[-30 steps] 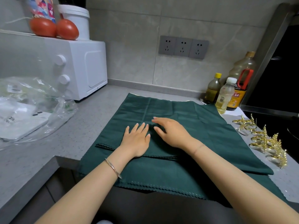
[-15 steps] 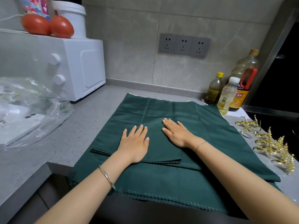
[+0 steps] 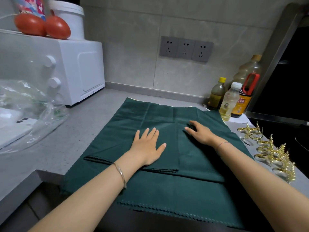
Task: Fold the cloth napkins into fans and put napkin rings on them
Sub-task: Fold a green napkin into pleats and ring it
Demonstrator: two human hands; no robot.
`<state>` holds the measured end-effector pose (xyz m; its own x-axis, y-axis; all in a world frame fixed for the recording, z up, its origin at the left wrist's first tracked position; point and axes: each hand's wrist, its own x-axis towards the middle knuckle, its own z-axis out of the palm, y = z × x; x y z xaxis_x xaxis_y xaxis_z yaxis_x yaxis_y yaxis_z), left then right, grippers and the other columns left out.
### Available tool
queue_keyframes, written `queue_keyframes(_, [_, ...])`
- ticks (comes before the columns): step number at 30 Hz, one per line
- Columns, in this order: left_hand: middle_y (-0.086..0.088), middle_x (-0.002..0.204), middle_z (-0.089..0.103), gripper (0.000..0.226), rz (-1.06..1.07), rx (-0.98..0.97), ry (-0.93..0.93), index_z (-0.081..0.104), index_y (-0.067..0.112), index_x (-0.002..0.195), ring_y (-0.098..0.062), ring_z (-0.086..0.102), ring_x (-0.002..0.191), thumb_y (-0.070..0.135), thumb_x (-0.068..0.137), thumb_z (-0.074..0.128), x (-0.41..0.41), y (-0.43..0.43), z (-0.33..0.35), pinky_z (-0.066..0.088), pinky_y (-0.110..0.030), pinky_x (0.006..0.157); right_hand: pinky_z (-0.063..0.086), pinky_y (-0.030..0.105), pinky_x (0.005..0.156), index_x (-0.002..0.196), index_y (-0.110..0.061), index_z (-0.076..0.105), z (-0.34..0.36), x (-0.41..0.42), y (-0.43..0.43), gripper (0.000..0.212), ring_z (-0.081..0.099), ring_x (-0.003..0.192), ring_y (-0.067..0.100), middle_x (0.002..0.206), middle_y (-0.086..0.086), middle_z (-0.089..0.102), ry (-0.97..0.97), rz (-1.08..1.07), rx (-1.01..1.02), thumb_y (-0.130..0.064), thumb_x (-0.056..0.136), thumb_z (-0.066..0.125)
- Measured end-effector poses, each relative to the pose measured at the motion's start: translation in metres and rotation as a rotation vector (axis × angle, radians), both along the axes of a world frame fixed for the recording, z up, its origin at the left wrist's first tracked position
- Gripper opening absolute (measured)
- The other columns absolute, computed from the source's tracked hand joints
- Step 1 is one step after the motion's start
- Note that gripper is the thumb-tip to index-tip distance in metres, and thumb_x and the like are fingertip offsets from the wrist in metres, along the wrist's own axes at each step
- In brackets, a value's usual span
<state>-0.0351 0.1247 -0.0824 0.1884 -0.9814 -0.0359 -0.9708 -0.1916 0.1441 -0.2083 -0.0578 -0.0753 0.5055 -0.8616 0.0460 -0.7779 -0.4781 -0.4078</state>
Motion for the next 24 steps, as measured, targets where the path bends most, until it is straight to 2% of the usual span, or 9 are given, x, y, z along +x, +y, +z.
queue_keyframes(8, [0.0, 0.161, -0.006, 0.071, 0.055, -0.052, 0.058, -0.001, 0.014, 0.153, -0.02, -0.011, 0.147, 0.056, 0.098, 0.016, -0.028, -0.017, -0.01, -0.01, -0.044, 0.118, 0.026, 0.037, 0.111, 0.128, -0.023, 0.052, 0.002, -0.004, -0.018, 0.075, 0.041, 0.125, 0.024, 0.128, 0.002, 0.049, 0.076, -0.036, -0.131, -0.072, 0.072, 0.058])
queue_keyframes(13, [0.001, 0.161, -0.006, 0.072, 0.06, -0.072, 0.052, -0.001, 0.016, 0.153, -0.019, -0.01, 0.147, 0.058, 0.097, 0.015, -0.028, -0.016, -0.012, -0.009, -0.044, 0.119, 0.032, 0.036, 0.102, 0.101, -0.023, 0.051, 0.005, -0.017, -0.025, 0.066, 0.045, 0.111, 0.023, 0.103, -0.001, 0.054, 0.053, -0.105, -0.112, -0.078, 0.066, 0.058])
queue_keyframes(15, [0.002, 0.161, -0.005, 0.072, 0.058, -0.077, 0.048, 0.0, 0.016, 0.153, -0.018, -0.01, 0.147, 0.059, 0.097, 0.015, -0.028, -0.017, -0.013, -0.009, -0.044, 0.119, 0.032, 0.036, 0.099, 0.099, -0.022, 0.05, 0.01, -0.028, -0.028, 0.064, 0.044, 0.111, 0.024, 0.1, 0.0, 0.053, 0.098, -0.124, -0.088, -0.078, 0.069, 0.055])
queue_keyframes(19, [0.003, 0.161, -0.005, 0.074, 0.06, -0.082, 0.048, 0.001, 0.019, 0.153, -0.018, -0.009, 0.147, 0.062, 0.095, 0.015, -0.027, -0.017, -0.014, -0.008, -0.044, 0.119, 0.032, 0.037, 0.101, 0.109, -0.019, 0.057, 0.019, -0.061, -0.04, 0.056, 0.045, 0.118, 0.029, 0.116, 0.008, 0.06, 0.213, -0.164, -0.119, -0.068, 0.081, 0.051])
queue_keyframes(21, [0.002, 0.161, -0.004, 0.072, 0.056, -0.083, 0.043, 0.001, 0.025, 0.153, -0.019, -0.009, 0.147, 0.064, 0.094, 0.015, -0.027, -0.017, -0.015, -0.008, -0.044, 0.118, 0.03, 0.037, 0.102, 0.112, -0.021, 0.06, 0.026, -0.086, -0.046, 0.045, 0.047, 0.119, 0.03, 0.121, 0.009, 0.06, 0.274, -0.19, -0.151, -0.057, 0.085, 0.055])
queue_keyframes(23, [0.002, 0.161, -0.003, 0.069, 0.049, -0.085, 0.046, -0.001, 0.031, 0.152, -0.02, -0.009, 0.147, 0.065, 0.094, 0.015, -0.027, -0.017, -0.015, -0.008, -0.045, 0.118, 0.03, 0.037, 0.103, 0.111, -0.021, 0.063, 0.032, -0.111, -0.045, 0.032, 0.05, 0.116, 0.029, 0.119, 0.008, 0.062, 0.274, -0.215, -0.151, -0.042, 0.087, 0.06])
queue_keyframes(24, [0.002, 0.161, -0.003, 0.069, 0.045, -0.085, 0.049, -0.003, 0.034, 0.152, -0.02, -0.008, 0.147, 0.065, 0.093, 0.015, -0.027, -0.017, -0.015, -0.008, -0.045, 0.118, 0.035, 0.036, 0.099, 0.108, -0.019, 0.064, 0.035, -0.122, -0.042, 0.027, 0.054, 0.111, 0.029, 0.116, 0.009, 0.065, 0.239, -0.217, -0.143, -0.035, 0.087, 0.063])
